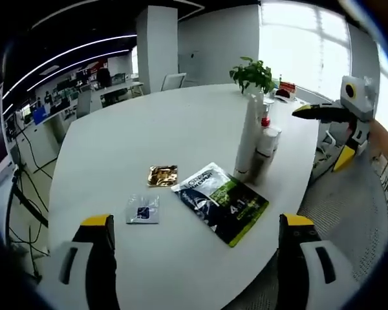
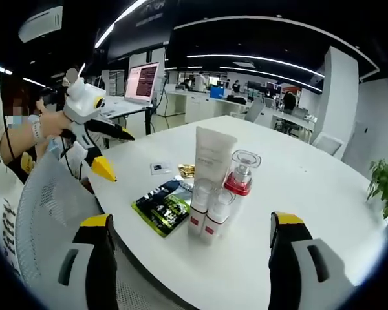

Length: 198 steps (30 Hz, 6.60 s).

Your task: Arrange the skincare products in the storage area until every visible bottle or jar stands upright without overlapping.

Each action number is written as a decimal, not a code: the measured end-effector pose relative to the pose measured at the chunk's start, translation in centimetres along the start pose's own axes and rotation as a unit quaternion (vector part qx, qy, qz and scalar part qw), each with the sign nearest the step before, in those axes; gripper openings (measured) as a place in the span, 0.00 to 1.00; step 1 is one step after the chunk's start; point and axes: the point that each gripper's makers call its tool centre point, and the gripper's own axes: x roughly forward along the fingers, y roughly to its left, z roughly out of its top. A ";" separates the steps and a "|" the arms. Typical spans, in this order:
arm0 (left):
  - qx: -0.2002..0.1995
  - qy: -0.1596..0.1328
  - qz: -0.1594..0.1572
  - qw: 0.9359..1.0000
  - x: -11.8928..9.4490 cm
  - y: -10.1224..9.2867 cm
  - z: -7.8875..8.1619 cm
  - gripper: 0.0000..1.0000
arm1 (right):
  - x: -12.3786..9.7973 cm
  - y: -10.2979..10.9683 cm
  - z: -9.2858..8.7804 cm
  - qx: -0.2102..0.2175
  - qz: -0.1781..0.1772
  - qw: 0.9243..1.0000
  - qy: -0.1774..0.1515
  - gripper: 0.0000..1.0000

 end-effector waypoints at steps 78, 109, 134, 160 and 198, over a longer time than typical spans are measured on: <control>0.124 0.131 -0.096 0.979 7.4 4.6 -4.3 0.35 | 2.7 -1.2 -3.2 0.035 -0.083 0.996 0.013 0.97; 0.305 0.180 -0.267 0.896 5.1 0.3 -7.0 0.35 | 2.8 -1.0 -3.5 0.040 -0.079 0.996 0.021 0.97; 0.320 0.178 -0.271 0.890 4.1 -1.7 -7.9 0.40 | 2.8 -0.8 -3.7 0.034 -0.076 0.996 0.029 0.95; 0.274 0.164 -0.232 0.919 4.4 -2.2 -7.4 0.41 | 2.9 -0.8 -3.8 0.030 -0.075 0.996 0.032 0.95; 0.364 0.135 -0.223 0.894 8.6 2.5 1.6 0.48 | 2.7 -1.6 -4.1 0.052 -0.090 0.994 0.032 0.96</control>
